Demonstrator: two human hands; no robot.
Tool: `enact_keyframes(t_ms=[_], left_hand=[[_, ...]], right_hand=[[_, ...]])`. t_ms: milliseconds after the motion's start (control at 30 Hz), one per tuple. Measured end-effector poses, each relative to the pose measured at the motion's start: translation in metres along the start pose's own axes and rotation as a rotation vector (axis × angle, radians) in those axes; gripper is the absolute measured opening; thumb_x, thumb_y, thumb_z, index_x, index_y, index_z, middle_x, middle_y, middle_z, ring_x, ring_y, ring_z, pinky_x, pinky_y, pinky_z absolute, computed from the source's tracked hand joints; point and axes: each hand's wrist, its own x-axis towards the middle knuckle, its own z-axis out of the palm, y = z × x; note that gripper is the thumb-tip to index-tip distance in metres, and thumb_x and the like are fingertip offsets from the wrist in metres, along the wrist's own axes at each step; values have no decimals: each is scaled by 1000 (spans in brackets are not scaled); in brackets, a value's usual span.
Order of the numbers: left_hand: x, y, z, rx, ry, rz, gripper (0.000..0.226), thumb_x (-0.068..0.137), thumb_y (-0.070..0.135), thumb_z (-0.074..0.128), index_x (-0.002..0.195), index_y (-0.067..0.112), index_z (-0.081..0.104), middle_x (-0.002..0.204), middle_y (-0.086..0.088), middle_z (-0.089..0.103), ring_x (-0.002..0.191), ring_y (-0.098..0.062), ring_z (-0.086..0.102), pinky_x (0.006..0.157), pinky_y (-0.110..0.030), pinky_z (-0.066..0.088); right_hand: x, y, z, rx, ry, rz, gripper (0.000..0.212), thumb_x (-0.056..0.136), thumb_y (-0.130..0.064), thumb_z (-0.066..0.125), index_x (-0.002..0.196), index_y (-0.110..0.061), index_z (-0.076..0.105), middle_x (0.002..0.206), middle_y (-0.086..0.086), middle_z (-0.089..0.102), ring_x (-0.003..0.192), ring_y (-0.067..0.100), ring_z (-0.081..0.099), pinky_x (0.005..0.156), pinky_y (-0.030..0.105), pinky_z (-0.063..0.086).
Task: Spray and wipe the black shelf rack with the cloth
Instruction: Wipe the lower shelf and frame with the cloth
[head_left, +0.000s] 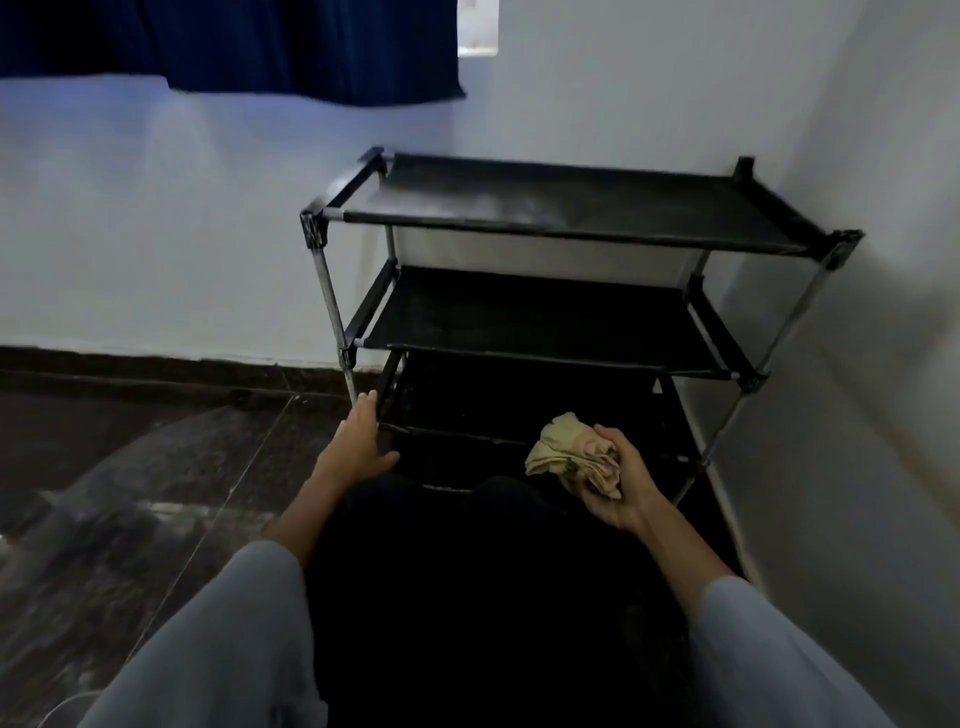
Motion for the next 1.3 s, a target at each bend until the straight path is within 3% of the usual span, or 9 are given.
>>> enact_keyframes(t_ms=[133,300,467,567,667,800,933,1000,1300], left_hand=[[23,-17,21,18,-31,-20,92,84,19,67,150,2,5,158,-17,7,146,-28,11,117,-39,19],[61,-36,47,7,-84,-51,90,86,22,65,151,9,5,159,-12,6,144,-28,17,114,-40,27],[91,-52,71,-112,-40,-98,90,87,25,64,152,13,3,159,-6,11,142,-23,23,109,-38,32],[106,-63,83,-204,21,-118,90,82,27,68,151,12,12,154,-9,25,139,-23,30,111,-42,34],[118,-74,94,-301,95,-166,87,79,32,72,147,9,23,146,-9,38,132,-23,41,106,-44,40],[126,-74,104,-390,210,-165,83,80,25,73,146,7,25,144,-10,41,132,-23,41,107,-43,39],[130,-73,108,-418,264,-161,95,78,13,76,149,6,13,148,-12,36,137,-22,35,110,-37,35],[132,-71,106,-398,252,-157,88,75,8,77,144,6,22,141,-11,41,132,-23,39,105,-31,37],[158,-59,85,-184,-6,-263,66,72,9,79,120,2,35,120,-20,53,115,-37,51,87,-42,43]], right_hand=[[47,15,16,-38,114,82,35,90,-36,50,96,-3,63,79,17,66,65,30,64,43,24,53],[122,19,60,-196,95,131,47,98,-42,36,111,-7,64,103,19,68,83,36,67,57,35,58],[186,25,102,-606,172,62,42,101,-43,26,91,-24,62,80,-1,64,72,17,56,58,29,34],[215,33,102,-1187,169,-60,30,101,-34,30,111,-25,57,99,4,62,96,24,55,79,35,43],[222,32,97,-2008,287,-452,40,95,-26,40,134,-28,49,137,12,44,124,35,38,103,40,31],[215,21,114,-1875,335,-973,31,97,-19,43,120,-6,58,115,16,61,106,32,57,83,31,41],[224,41,116,-1962,-7,-550,62,84,-64,54,138,-36,43,140,1,40,117,25,50,95,37,45],[229,58,105,-2175,-1,-524,71,77,-72,55,141,-44,38,146,0,26,116,32,48,95,42,45],[291,35,91,-2228,-38,-851,54,84,-27,67,131,-49,52,145,-8,37,109,30,53,84,37,48]])
